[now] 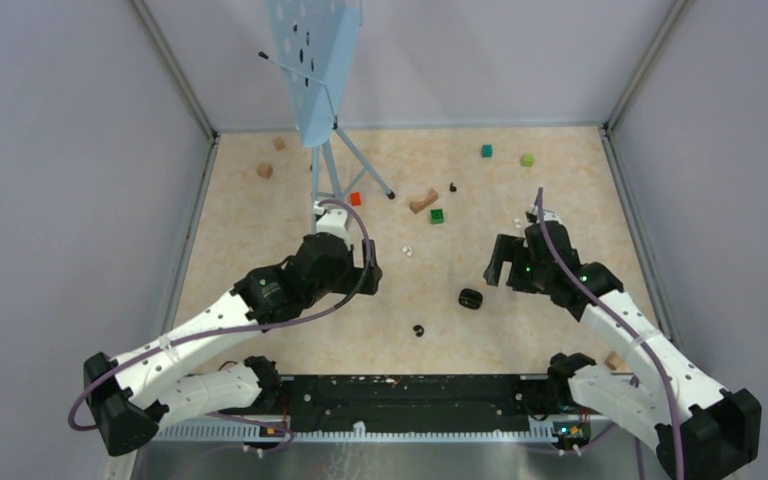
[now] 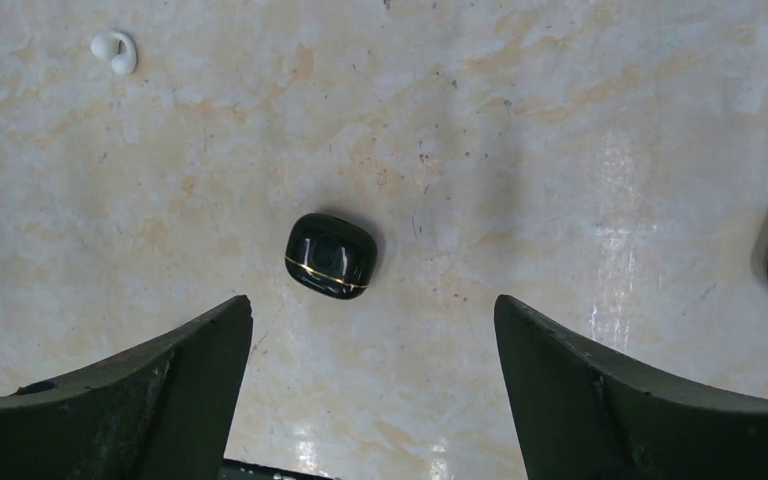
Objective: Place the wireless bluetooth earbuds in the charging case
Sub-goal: Move the charging case to the center of the board.
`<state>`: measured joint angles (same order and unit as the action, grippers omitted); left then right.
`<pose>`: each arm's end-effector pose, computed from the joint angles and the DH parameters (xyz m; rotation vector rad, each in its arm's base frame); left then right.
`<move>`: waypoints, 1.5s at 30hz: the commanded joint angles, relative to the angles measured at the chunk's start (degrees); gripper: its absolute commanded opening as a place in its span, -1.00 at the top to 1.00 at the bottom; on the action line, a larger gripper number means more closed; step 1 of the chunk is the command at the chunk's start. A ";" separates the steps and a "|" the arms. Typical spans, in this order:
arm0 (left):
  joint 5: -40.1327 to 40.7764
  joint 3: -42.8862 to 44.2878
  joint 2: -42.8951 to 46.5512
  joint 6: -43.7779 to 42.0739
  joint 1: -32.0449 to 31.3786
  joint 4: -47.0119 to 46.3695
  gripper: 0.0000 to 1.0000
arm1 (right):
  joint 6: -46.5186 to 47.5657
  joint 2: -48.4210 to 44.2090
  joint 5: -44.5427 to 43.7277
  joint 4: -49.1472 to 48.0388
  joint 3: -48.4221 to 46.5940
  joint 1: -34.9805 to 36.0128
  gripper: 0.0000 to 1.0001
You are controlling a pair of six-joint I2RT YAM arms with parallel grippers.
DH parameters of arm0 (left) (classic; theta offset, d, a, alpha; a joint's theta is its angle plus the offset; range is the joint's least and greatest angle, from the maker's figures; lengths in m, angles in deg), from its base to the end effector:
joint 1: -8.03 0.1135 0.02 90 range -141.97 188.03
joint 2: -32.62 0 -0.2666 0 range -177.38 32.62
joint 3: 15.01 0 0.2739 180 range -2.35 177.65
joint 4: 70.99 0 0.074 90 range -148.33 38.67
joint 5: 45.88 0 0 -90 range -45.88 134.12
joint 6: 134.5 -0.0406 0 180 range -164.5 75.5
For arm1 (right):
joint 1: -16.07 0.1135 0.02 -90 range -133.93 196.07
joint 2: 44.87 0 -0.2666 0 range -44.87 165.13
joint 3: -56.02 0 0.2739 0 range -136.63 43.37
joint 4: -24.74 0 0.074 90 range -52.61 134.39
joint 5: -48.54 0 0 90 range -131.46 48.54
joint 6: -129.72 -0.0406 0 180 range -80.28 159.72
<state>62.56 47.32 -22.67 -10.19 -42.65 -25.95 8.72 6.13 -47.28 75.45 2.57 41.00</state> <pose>0.1548 -0.1688 0.2970 0.1426 2.2299 -0.4673 0.1849 0.0814 0.2470 0.1759 2.4271 0.3258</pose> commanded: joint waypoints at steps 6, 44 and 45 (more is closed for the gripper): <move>-6.93 -1.18 -4.17 -0.02 0.05 -6.18 -0.97 | -2.18 9.18 -2.78 -0.52 -2.21 9.92 -0.74; -8.70 -1.82 -3.65 2.18 0.05 -3.02 -0.97 | -0.56 27.94 0.70 -23.05 -6.34 18.11 -0.65; -8.80 -1.87 -3.68 2.22 0.05 -3.09 -0.97 | -2.74 27.49 -1.77 -20.31 -6.91 18.13 -0.66</move>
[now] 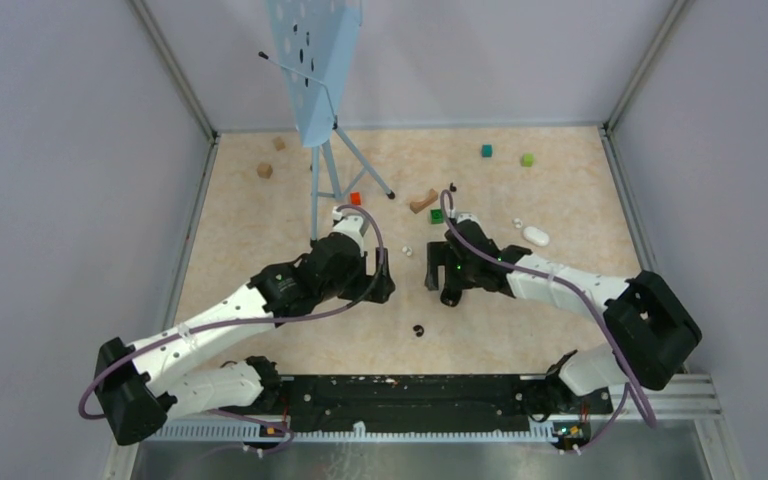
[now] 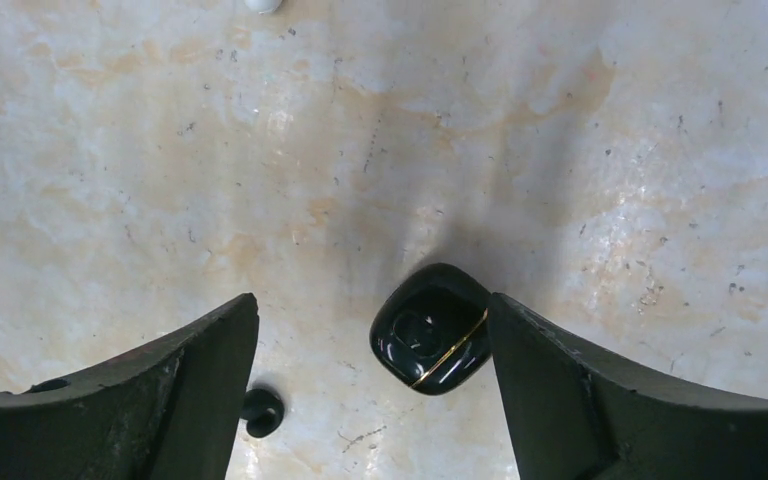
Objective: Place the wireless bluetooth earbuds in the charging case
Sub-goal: Move the charging case to the center of the board, then pick up the charging case from the center of the board.
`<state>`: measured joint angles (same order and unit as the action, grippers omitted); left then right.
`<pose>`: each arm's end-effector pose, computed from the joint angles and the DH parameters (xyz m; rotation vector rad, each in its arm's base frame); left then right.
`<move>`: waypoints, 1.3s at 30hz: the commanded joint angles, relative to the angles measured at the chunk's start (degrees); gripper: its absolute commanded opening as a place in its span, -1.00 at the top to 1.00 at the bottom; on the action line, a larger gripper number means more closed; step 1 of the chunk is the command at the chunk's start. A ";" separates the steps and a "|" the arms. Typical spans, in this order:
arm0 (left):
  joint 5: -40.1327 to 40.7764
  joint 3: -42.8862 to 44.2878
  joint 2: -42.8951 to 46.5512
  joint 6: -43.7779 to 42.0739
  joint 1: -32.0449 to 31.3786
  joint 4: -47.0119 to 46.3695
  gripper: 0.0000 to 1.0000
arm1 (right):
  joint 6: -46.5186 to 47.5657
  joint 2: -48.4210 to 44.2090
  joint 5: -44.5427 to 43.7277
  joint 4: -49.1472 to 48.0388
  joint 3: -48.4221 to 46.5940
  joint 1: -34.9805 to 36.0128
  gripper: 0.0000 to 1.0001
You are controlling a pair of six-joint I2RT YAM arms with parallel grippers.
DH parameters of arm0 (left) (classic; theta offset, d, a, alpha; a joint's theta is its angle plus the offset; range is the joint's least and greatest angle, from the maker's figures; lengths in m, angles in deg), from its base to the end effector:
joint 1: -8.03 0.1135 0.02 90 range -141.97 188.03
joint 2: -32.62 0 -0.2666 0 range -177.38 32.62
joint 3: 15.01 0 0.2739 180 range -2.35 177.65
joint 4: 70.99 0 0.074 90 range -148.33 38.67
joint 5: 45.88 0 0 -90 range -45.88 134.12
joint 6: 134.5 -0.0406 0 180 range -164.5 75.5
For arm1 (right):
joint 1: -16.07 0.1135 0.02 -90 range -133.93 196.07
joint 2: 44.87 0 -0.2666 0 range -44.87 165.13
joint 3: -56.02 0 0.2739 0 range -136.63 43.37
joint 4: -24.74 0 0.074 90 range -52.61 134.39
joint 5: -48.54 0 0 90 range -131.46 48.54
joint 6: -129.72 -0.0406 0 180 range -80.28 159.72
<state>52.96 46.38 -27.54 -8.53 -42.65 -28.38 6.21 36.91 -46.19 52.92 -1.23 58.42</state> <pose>0.1612 -0.1870 0.2752 0.2201 2.3484 -0.5981 0.2243 0.1999 0.1726 -0.1607 2.5387 0.4447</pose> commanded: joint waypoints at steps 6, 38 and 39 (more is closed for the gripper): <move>0.25 -2.26 1.51 0.80 0.05 -1.37 -0.97 | -15.40 -5.25 -7.75 15.17 -3.16 0.72 -0.65; 0.94 -3.08 -0.77 6.77 0.87 -3.63 -0.97 | -15.41 9.13 -9.63 12.57 -8.28 5.85 -0.16; 0.24 -3.03 -0.76 7.31 1.37 -3.67 -0.97 | -14.60 9.10 -9.85 12.31 -8.09 5.97 -0.14</move>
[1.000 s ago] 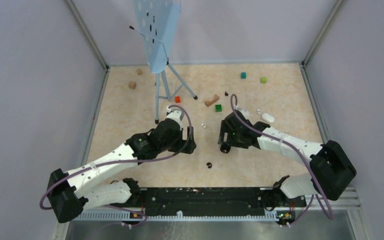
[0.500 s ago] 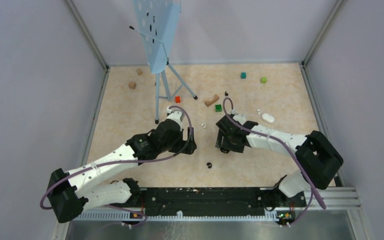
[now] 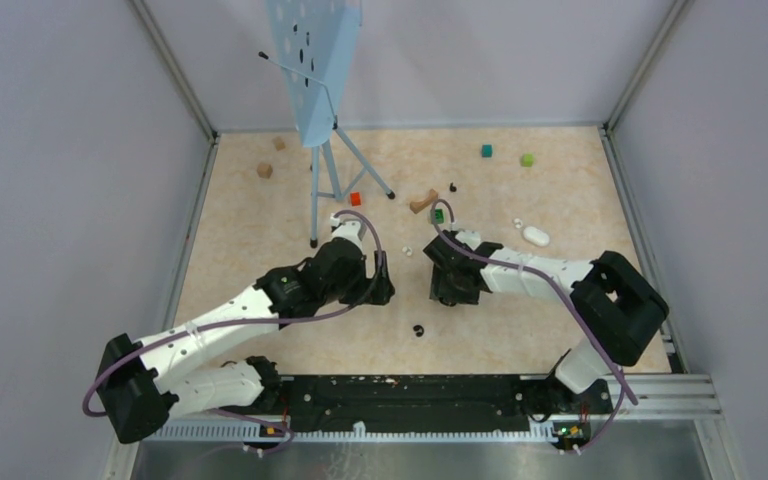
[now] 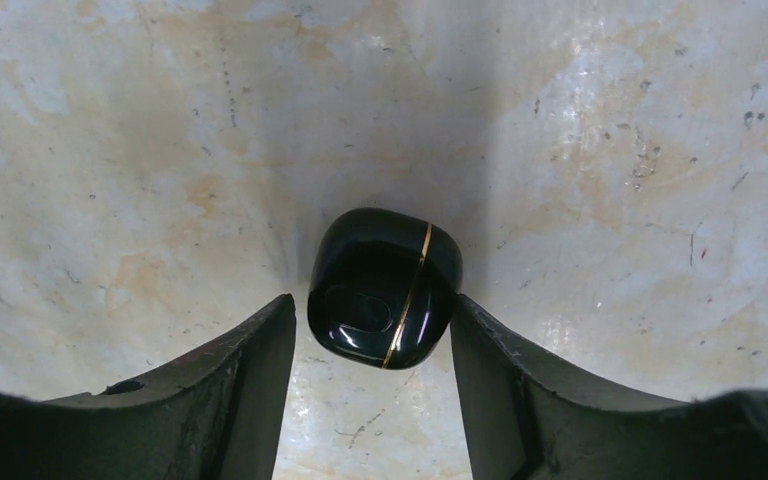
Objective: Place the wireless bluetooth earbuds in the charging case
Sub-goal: Pick up the charging case from the center of the board, then pass from the right arm to the left
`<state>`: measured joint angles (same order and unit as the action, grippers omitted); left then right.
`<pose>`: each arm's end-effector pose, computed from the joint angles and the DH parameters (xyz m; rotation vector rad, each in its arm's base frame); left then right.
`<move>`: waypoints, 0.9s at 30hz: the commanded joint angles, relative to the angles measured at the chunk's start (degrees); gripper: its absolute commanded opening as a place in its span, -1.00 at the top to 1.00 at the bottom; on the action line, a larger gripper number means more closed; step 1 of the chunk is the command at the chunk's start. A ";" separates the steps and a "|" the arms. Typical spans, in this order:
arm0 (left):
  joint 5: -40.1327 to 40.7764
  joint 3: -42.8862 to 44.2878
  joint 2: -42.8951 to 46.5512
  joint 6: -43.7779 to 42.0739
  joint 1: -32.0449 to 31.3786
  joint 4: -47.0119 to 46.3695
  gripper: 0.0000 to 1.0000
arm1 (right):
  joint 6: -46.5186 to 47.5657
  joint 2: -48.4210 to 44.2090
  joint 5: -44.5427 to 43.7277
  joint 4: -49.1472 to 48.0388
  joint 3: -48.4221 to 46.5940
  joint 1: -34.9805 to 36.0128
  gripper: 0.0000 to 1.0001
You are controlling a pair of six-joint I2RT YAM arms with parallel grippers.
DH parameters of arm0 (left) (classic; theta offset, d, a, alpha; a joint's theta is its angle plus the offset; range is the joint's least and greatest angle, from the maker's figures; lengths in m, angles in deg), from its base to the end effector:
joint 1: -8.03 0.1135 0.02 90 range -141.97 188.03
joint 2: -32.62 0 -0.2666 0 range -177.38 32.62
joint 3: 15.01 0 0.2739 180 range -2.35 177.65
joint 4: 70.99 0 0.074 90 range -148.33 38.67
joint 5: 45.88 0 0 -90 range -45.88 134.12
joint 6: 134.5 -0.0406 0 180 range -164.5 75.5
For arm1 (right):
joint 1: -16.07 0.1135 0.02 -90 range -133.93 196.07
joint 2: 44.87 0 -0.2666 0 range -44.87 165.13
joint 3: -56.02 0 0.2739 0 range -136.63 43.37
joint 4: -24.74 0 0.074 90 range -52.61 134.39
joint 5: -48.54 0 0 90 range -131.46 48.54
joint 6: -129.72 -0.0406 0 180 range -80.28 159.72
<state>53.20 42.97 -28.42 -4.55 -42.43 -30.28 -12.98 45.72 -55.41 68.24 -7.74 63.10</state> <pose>0.1621 -0.1863 0.2532 0.1389 2.3984 -0.5930 0.2153 0.2167 0.1497 0.1931 2.7266 0.1467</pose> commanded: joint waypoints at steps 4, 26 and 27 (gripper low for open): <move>-2.64 0.00 0.04 5.77 3.09 -1.89 -0.97 | 7.72 -0.67 -0.53 -5.01 0.51 1.40 0.08; -38.60 -8.73 -11.35 19.68 16.97 -21.97 -0.92 | 23.95 -15.72 13.38 -23.34 13.13 2.07 0.24; -38.77 -9.77 -12.33 20.97 17.21 -24.70 -0.90 | 24.43 -16.54 14.46 -23.86 13.50 2.11 0.24</move>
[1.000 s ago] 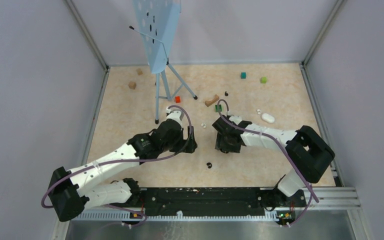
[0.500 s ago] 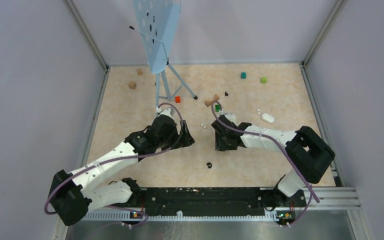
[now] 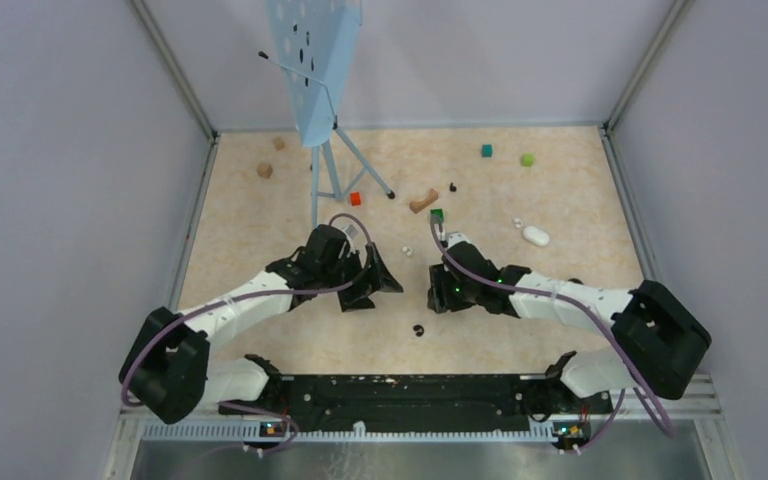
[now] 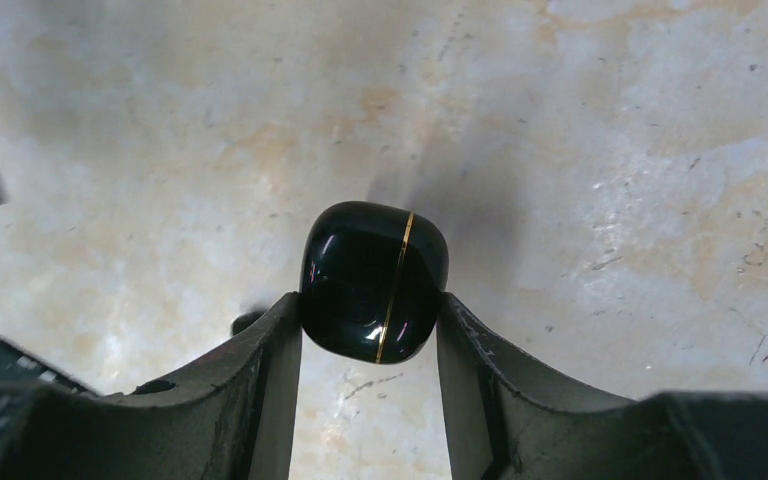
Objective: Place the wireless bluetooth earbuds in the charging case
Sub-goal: Pass from the right arm to the left
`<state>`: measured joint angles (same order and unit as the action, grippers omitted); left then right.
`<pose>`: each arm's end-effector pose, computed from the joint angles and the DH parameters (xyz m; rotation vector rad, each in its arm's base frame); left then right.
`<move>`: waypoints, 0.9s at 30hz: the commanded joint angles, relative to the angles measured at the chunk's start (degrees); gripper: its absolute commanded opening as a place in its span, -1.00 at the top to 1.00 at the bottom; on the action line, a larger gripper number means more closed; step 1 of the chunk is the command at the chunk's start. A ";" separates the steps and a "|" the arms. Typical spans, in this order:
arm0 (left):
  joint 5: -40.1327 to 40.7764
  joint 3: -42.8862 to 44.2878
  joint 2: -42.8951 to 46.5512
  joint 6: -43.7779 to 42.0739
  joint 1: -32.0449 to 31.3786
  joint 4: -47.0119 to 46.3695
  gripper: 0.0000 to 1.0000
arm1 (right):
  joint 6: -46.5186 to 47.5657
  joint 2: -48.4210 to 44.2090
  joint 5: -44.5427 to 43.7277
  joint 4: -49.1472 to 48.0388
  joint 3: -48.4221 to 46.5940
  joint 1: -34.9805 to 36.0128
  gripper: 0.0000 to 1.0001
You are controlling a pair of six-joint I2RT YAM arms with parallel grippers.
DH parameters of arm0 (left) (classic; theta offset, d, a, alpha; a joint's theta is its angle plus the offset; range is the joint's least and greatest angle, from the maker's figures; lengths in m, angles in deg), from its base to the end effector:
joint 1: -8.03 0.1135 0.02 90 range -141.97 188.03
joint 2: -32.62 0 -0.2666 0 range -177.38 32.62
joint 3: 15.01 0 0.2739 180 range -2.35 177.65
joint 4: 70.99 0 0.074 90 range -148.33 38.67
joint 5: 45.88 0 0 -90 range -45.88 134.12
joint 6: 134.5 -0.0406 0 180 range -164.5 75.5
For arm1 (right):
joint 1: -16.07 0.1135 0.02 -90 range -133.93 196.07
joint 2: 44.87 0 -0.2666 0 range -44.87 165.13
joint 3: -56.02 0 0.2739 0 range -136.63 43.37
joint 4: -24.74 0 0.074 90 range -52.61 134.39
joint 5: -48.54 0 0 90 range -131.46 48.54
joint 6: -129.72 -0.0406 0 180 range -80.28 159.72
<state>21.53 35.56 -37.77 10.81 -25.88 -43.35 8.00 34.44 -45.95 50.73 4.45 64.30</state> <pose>0.2100 -0.1600 0.1896 -0.2909 2.6547 -1.1065 0.1893 0.2072 0.1557 -0.3362 2.5473 0.4634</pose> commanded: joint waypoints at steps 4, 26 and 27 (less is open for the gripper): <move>-12.75 -5.08 -8.20 10.65 1.61 -25.73 -0.80 | 4.34 -8.02 7.76 -7.13 2.30 1.85 0.25; -23.59 0.48 -22.77 15.25 -2.86 -41.23 -0.26 | 2.18 -14.40 8.52 -8.94 5.34 3.87 0.27; -23.82 0.43 -23.11 15.72 -3.10 -41.97 -0.20 | 2.19 -14.29 8.36 -9.03 5.34 3.87 0.27</move>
<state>-0.15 33.81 -60.20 27.07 -27.61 -80.81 10.71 21.81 -38.03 45.07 9.66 67.40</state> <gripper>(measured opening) 0.642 0.462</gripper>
